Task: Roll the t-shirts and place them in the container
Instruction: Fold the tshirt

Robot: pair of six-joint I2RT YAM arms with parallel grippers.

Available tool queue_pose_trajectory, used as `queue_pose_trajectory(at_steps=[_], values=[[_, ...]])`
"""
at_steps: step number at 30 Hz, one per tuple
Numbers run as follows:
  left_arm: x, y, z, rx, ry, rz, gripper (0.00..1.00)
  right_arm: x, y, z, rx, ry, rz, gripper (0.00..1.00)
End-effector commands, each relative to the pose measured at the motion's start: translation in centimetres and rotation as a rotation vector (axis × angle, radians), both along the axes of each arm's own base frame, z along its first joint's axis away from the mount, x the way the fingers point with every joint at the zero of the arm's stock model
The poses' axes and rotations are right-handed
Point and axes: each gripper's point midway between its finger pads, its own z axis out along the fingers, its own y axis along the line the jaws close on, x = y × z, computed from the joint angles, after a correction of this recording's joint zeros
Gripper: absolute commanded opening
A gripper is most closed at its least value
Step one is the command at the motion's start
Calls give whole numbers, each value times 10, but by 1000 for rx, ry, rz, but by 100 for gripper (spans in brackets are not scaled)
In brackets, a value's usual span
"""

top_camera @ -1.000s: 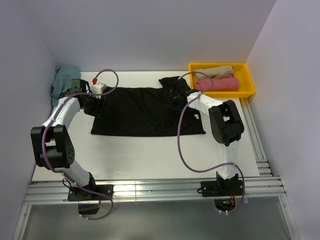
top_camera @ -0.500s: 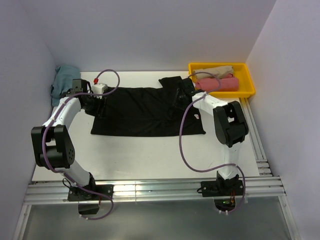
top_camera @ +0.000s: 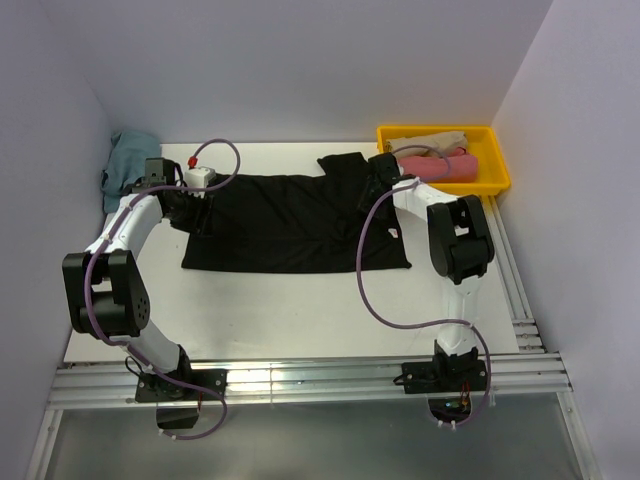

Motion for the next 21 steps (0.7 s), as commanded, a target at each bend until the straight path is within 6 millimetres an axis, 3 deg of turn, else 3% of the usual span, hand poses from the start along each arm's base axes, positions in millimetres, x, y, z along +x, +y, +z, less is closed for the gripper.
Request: queue_pose_trajectory(at_steps=[1,3,4,9,21], values=[[3,-2,21,0,-53,-6,54,16,-9,11,-16,-25,-4,36],[3,-3,21,-4,-53,-7,54,17,-10,13,-23,-29,-6,28],[3,-3,20,-3,-51,-5,54,16,-11,12,-29,-27,-7,16],[3,-5,20,-4,-49,-9,55,19,-18,19,-35,-44,-25,2],[2,-5,18,2,-48,-7,54,38,-27,37,-25,-112,-52,0]])
